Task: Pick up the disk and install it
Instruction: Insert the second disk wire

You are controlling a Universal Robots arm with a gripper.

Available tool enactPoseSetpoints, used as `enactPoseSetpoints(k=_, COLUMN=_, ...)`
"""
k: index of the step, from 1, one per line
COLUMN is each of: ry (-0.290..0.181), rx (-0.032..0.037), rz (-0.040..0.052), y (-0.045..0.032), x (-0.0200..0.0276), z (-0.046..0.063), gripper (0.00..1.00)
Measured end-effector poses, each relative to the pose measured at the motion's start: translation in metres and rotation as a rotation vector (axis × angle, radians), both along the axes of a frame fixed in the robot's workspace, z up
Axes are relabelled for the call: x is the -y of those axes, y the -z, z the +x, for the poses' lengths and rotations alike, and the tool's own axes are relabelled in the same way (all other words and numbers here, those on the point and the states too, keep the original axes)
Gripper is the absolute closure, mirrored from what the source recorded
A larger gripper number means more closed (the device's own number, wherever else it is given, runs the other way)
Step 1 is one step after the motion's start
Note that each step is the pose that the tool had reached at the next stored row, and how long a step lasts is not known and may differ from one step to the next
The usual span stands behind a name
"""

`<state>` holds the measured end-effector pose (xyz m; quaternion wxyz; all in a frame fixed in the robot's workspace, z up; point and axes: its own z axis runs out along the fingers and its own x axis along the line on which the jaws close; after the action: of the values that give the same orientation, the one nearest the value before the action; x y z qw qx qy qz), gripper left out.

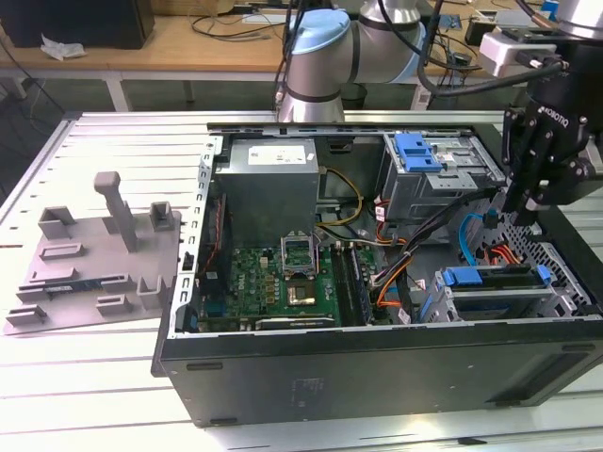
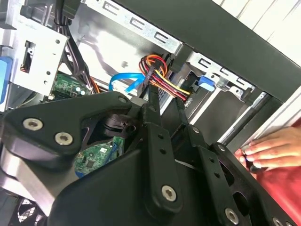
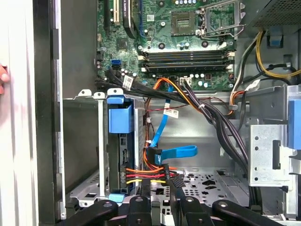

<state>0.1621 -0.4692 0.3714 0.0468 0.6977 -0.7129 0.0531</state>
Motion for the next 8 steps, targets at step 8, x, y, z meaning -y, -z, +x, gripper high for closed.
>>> enactPoseSetpoints(k=8, ry=0.000, rx=0.0000, rz=-0.0644, y=0.0001, x=-0.0146, z=-0.002, gripper=0.70)
